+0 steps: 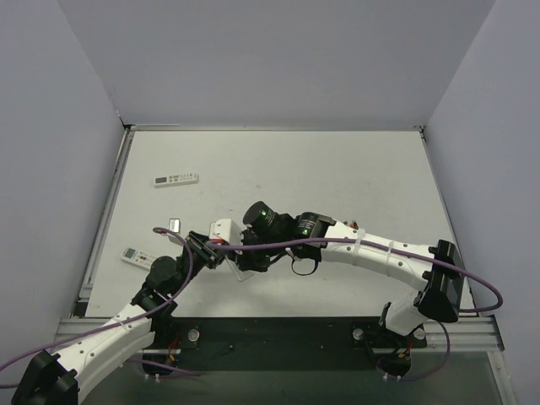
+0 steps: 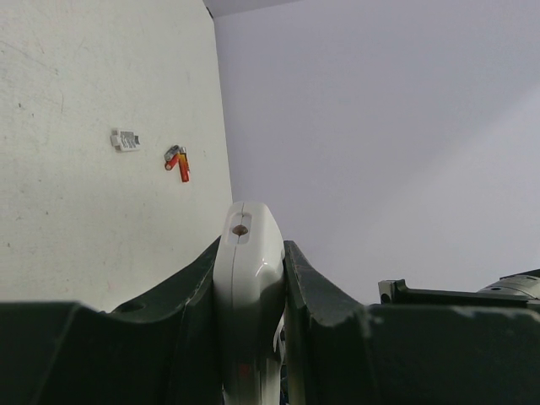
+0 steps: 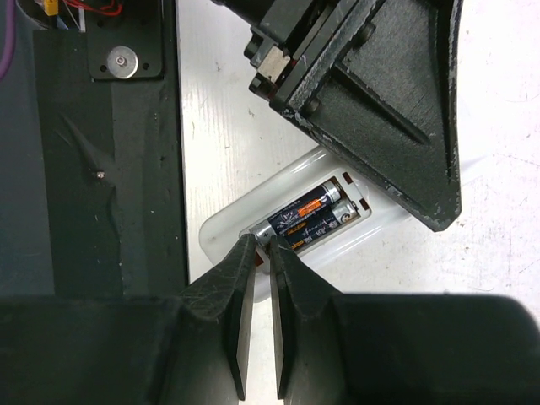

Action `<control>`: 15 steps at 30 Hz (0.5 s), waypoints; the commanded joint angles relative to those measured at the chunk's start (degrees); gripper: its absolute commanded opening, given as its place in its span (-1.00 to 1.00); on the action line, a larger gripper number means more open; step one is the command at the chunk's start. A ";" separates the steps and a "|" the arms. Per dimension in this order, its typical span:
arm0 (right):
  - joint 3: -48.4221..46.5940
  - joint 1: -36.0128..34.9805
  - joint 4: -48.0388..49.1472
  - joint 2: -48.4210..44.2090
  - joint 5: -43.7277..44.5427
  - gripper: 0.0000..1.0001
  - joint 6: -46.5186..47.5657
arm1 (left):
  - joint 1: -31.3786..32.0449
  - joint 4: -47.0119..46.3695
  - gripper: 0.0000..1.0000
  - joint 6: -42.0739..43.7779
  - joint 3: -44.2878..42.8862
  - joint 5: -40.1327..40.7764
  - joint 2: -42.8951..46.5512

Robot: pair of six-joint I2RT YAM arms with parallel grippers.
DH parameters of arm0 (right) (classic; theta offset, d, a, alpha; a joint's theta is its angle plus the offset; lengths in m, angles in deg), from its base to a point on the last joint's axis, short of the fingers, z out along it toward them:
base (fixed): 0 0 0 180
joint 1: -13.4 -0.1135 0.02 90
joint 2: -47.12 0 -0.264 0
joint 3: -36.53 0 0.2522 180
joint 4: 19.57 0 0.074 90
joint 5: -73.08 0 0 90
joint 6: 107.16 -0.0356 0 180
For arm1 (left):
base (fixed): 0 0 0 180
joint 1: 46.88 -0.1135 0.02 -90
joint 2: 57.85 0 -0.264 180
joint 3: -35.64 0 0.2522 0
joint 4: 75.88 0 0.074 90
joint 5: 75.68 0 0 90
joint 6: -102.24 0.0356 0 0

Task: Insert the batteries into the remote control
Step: Load the battery into the remote control.

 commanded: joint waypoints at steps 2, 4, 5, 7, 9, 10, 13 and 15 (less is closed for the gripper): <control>0.03 0.58 2.17 2.49 0.84 -0.85 0.93 | -0.04 -5.70 -1.00 -0.77 2.15 -1.67 0.47; 0.03 0.58 2.17 3.19 1.01 -0.87 0.93 | 0.05 -6.05 -1.00 -0.69 2.16 -1.84 0.47; -0.06 0.58 2.25 3.37 1.10 -0.88 0.93 | 0.05 -6.05 -1.00 -0.69 2.15 -1.93 0.47; 0.03 0.76 2.34 3.90 1.36 -0.88 0.67 | 0.05 -6.23 -1.00 -0.69 2.15 -2.02 0.56; -0.23 0.76 2.34 4.52 1.45 -0.90 0.50 | 0.14 -6.32 -1.00 -0.60 2.15 -2.11 0.65; -0.32 0.76 2.52 4.60 1.63 -0.92 0.15 | 0.14 -6.32 -1.00 -0.43 0.94 -2.11 0.74; -1.20 0.67 2.52 5.39 2.50 -0.96 -1.17 | 0.40 -6.58 -1.00 0.01 0.75 -2.11 0.65; -1.55 0.76 2.52 6.01 3.73 -1.00 -1.79 | 0.57 -7.19 -1.00 0.19 0.75 -2.11 0.65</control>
